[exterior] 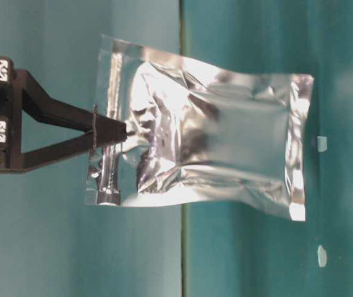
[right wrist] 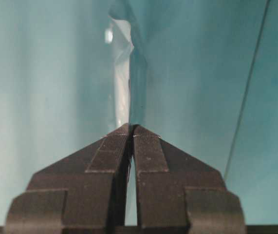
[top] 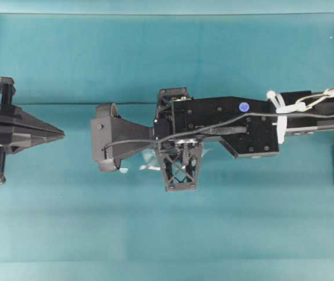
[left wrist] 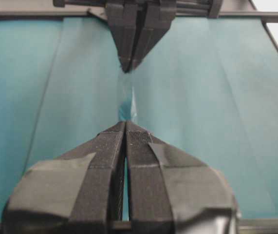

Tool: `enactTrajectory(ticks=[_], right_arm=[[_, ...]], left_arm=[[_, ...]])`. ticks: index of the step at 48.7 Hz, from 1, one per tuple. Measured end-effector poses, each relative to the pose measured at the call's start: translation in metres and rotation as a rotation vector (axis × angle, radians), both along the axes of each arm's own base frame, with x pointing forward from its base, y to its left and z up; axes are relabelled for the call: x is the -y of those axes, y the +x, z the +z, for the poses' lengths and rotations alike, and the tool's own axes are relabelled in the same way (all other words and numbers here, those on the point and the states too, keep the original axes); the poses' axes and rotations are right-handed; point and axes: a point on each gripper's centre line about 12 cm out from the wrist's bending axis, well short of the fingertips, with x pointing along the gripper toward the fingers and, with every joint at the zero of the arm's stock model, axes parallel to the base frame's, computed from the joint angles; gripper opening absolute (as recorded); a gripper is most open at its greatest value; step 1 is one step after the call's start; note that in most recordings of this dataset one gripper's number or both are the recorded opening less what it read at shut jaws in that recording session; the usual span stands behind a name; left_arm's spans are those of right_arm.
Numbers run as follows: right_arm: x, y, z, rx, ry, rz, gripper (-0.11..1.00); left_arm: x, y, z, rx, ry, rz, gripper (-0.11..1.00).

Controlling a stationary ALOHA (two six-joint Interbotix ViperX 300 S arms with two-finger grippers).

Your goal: Hand over the silver zip bag and make it stand upright.

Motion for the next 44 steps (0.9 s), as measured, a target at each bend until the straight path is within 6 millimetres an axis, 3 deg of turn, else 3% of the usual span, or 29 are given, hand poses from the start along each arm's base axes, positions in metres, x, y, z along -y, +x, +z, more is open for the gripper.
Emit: enactTrajectory(ticks=[16,44], right_arm=[[0.001,0.0,-0.012,-0.026,-0.001,-0.002,0.03],[0.004,0.001,-0.013,-0.022,-0.003,0.0,0.03]], left_arm=[[0.0,0.0,0.0,0.002,0.0,0.0,0.0],[0.0,0.0,0.0,0.0,0.0,0.0,0.0]])
